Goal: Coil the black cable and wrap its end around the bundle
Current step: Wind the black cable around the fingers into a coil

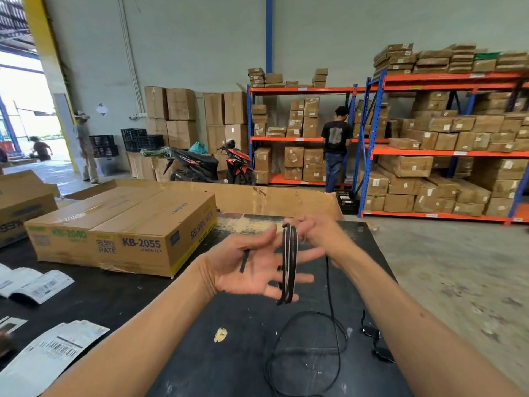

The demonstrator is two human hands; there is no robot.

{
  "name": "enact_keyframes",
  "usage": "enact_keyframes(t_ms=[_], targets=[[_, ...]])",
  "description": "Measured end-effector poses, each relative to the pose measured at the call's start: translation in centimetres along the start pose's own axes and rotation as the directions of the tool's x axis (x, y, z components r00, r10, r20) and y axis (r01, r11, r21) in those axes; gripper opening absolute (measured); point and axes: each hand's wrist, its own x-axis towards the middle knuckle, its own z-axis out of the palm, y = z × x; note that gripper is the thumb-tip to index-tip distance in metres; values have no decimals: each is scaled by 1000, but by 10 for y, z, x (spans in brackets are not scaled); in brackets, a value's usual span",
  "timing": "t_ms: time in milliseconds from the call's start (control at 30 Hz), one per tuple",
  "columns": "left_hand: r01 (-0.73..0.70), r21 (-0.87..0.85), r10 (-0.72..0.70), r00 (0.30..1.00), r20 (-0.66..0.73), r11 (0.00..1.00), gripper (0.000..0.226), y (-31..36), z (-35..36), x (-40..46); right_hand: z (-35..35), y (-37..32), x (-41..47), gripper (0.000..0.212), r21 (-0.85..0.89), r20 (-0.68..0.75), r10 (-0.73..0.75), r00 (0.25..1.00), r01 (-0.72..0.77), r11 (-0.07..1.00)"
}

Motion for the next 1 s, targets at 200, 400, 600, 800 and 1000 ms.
enact_keyframes(t_ms=[200, 400, 600, 800, 1000], targets=[[-196, 57, 201, 972, -124, 979, 59, 43, -15, -5, 43, 47, -28, 21, 46, 92, 101, 991, -106, 993], [-182, 90, 203, 841, -501, 979, 48, 58, -51, -23, 49, 45, -60, 30, -82, 288, 122, 950, -103, 991], [-70, 44, 82, 809, -582, 997, 48, 30, -72, -35, 12, -4, -66, 34, -85, 214, 68, 975, -50, 995], [104, 0, -92, 884, -459, 995, 49, 4, -60, -21, -21, -54, -40, 28, 64, -30, 46, 998, -44, 997], [267, 24, -248, 922, -297, 963, 51, -13, -35, -7, -30, -68, -11, 30, 10, -65, -1, 998, 2, 1000]])
